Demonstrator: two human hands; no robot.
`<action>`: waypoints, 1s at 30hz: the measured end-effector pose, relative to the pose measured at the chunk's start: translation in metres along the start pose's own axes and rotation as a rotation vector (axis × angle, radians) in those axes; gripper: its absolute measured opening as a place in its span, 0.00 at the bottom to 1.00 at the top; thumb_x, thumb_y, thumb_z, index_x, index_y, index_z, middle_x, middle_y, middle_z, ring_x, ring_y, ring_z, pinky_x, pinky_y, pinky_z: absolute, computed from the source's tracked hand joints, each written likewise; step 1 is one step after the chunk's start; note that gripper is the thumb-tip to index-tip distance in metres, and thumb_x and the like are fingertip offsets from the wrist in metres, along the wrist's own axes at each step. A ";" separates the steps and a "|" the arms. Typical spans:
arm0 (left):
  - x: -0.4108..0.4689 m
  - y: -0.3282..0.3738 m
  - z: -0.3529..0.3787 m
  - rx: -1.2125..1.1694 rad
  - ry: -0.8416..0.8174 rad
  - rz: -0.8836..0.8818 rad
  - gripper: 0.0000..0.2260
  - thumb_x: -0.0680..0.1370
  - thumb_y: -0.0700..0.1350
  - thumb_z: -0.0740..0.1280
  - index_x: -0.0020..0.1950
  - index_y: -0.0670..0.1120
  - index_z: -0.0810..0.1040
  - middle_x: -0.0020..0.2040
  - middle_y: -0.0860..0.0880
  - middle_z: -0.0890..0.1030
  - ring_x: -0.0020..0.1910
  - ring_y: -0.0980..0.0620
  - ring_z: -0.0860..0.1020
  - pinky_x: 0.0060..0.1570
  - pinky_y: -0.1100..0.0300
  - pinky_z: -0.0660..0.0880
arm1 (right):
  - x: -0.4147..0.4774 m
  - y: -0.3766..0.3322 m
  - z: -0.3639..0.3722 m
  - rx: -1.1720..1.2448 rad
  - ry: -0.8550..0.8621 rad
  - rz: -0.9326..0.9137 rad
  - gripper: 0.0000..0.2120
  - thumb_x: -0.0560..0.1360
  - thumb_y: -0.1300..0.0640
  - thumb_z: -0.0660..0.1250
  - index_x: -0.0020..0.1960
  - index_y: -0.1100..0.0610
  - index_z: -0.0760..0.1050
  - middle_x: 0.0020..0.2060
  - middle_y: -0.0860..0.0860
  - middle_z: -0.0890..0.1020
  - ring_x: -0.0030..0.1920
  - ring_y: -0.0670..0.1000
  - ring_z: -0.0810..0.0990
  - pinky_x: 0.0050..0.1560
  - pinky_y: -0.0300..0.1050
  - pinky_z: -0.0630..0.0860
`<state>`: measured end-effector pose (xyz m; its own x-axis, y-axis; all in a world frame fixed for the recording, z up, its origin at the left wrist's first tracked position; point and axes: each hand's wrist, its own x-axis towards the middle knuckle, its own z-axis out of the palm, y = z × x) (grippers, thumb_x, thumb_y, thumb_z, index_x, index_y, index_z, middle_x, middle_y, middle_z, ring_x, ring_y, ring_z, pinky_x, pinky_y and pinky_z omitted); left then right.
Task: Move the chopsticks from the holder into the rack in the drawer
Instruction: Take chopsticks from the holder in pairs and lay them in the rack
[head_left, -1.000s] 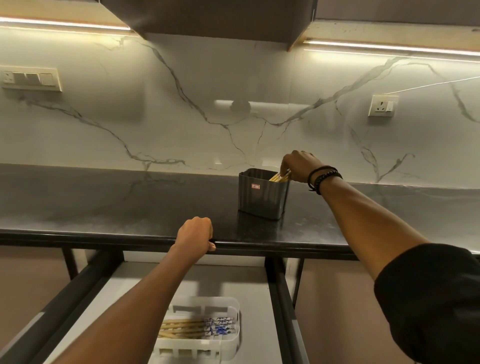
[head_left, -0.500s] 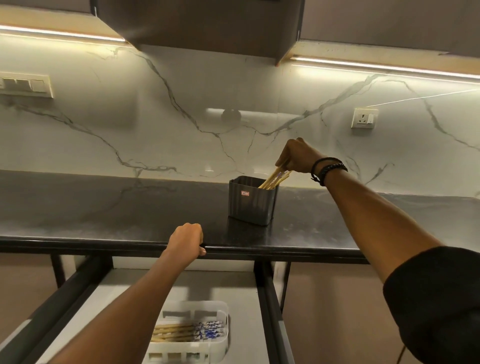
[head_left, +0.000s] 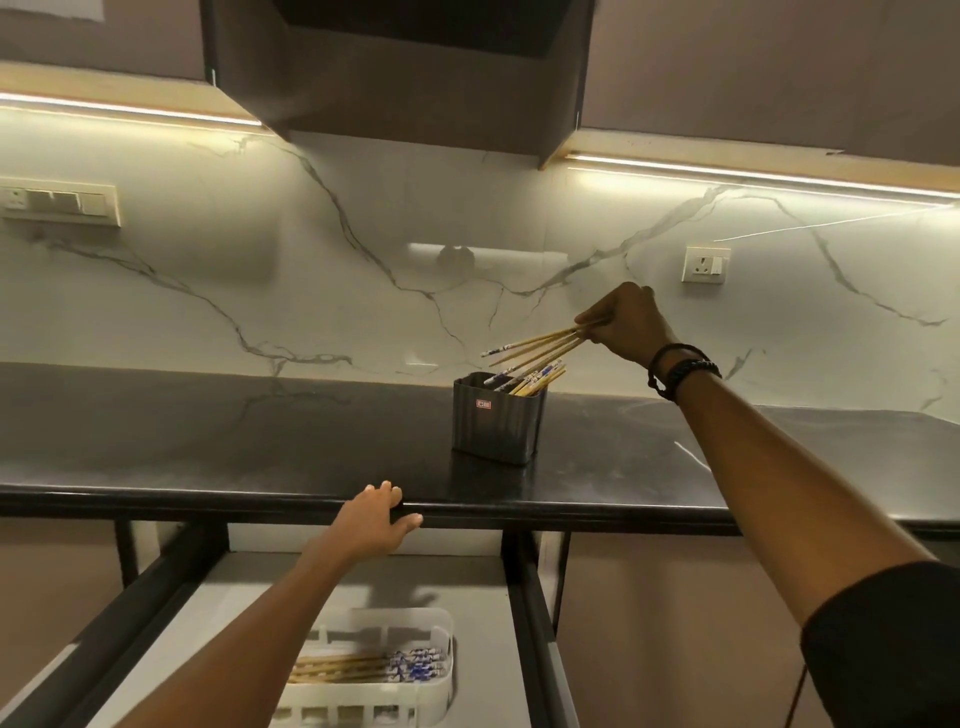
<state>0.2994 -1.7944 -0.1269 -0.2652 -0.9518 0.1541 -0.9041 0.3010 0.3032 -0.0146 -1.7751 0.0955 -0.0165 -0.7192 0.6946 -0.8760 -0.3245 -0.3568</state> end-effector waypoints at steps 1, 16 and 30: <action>0.000 0.000 0.000 -0.036 0.008 -0.008 0.26 0.80 0.58 0.60 0.72 0.43 0.68 0.70 0.44 0.71 0.68 0.47 0.70 0.64 0.55 0.68 | -0.003 0.001 0.001 0.015 0.014 0.010 0.10 0.70 0.64 0.75 0.51 0.66 0.83 0.43 0.63 0.85 0.39 0.51 0.81 0.47 0.29 0.73; 0.004 0.100 -0.065 -1.731 0.030 -0.123 0.28 0.78 0.54 0.65 0.73 0.41 0.65 0.70 0.40 0.72 0.69 0.41 0.71 0.62 0.46 0.74 | -0.066 -0.018 0.053 0.685 -0.108 0.264 0.14 0.69 0.61 0.76 0.53 0.64 0.82 0.48 0.58 0.86 0.49 0.54 0.85 0.53 0.45 0.81; 0.013 0.092 -0.066 -2.066 0.319 -0.291 0.11 0.78 0.39 0.68 0.59 0.37 0.76 0.46 0.40 0.85 0.44 0.47 0.85 0.40 0.52 0.83 | -0.082 -0.022 0.080 0.716 -0.082 0.400 0.04 0.73 0.59 0.73 0.44 0.60 0.84 0.42 0.58 0.86 0.41 0.52 0.84 0.44 0.44 0.83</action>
<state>0.2346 -1.7756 -0.0348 0.0362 -0.9989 -0.0295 0.7533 0.0079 0.6576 0.0448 -1.7580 -0.0040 -0.2023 -0.8972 0.3926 -0.2915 -0.3276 -0.8987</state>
